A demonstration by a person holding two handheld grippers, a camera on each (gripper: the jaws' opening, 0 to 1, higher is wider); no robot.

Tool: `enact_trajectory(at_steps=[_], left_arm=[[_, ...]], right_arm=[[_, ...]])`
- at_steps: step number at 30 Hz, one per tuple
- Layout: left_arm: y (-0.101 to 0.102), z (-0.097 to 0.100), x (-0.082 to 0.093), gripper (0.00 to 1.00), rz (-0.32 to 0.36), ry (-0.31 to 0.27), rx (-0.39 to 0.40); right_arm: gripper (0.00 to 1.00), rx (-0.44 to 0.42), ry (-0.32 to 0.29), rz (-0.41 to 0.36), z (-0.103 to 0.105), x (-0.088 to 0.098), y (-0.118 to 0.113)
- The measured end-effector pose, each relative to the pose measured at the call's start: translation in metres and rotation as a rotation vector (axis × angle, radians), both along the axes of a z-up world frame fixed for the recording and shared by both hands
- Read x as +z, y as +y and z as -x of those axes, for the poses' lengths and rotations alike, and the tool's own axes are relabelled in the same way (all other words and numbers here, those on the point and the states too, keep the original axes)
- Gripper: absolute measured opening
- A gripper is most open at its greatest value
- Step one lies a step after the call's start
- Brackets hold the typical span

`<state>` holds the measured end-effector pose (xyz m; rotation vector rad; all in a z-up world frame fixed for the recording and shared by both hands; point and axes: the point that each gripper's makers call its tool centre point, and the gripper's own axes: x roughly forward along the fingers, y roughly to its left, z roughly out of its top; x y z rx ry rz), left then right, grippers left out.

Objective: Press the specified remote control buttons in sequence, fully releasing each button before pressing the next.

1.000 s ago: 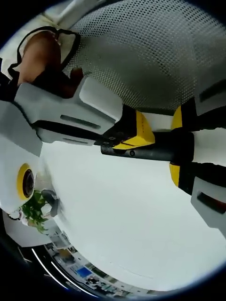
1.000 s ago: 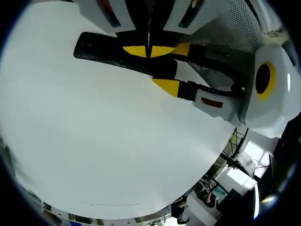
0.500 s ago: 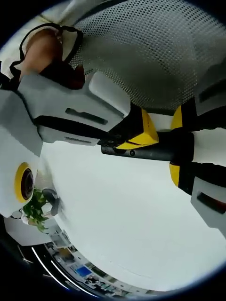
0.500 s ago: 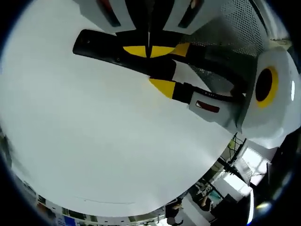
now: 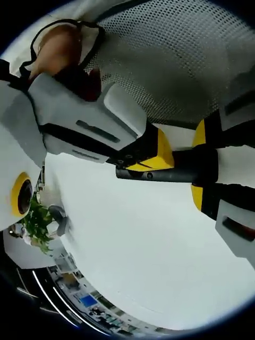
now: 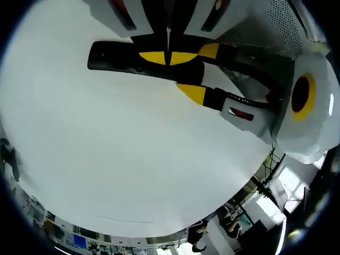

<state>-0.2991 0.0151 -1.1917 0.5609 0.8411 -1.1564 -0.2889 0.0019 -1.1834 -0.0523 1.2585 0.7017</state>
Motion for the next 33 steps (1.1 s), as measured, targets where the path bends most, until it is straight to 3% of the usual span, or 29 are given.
enact_trajectory(at_steps=[7, 13, 19, 25, 27, 28, 33], left_arm=[[0.0, 0.0, -0.001, 0.24, -0.003, -0.012, -0.002], [0.001, -0.001, -0.001, 0.24, 0.007, 0.004, 0.001], [0.001, -0.001, -0.001, 0.24, 0.001, 0.005, -0.014], [0.0, 0.0, -0.001, 0.24, 0.002, 0.002, -0.015], [0.0, 0.0, -0.001, 0.24, 0.002, 0.002, -0.013], [0.0, 0.0, -0.001, 0.24, 0.002, 0.002, -0.011], [0.0, 0.0, -0.001, 0.24, -0.007, 0.0, -0.01]], right_arm=[[0.0, -0.043, 0.051, -0.043, 0.003, -0.001, -0.005], [0.0, -0.092, 0.031, -0.069, 0.001, 0.002, -0.014], [0.0, -0.11, 0.031, -0.123, -0.005, 0.009, -0.006], [0.0, -0.06, 0.026, -0.101, -0.005, 0.004, 0.002], [0.0, -0.038, 0.036, -0.048, -0.002, -0.004, -0.004], [0.0, -0.049, 0.029, -0.079, -0.005, 0.001, 0.0], [0.0, -0.062, 0.038, -0.065, -0.004, 0.0, 0.001]])
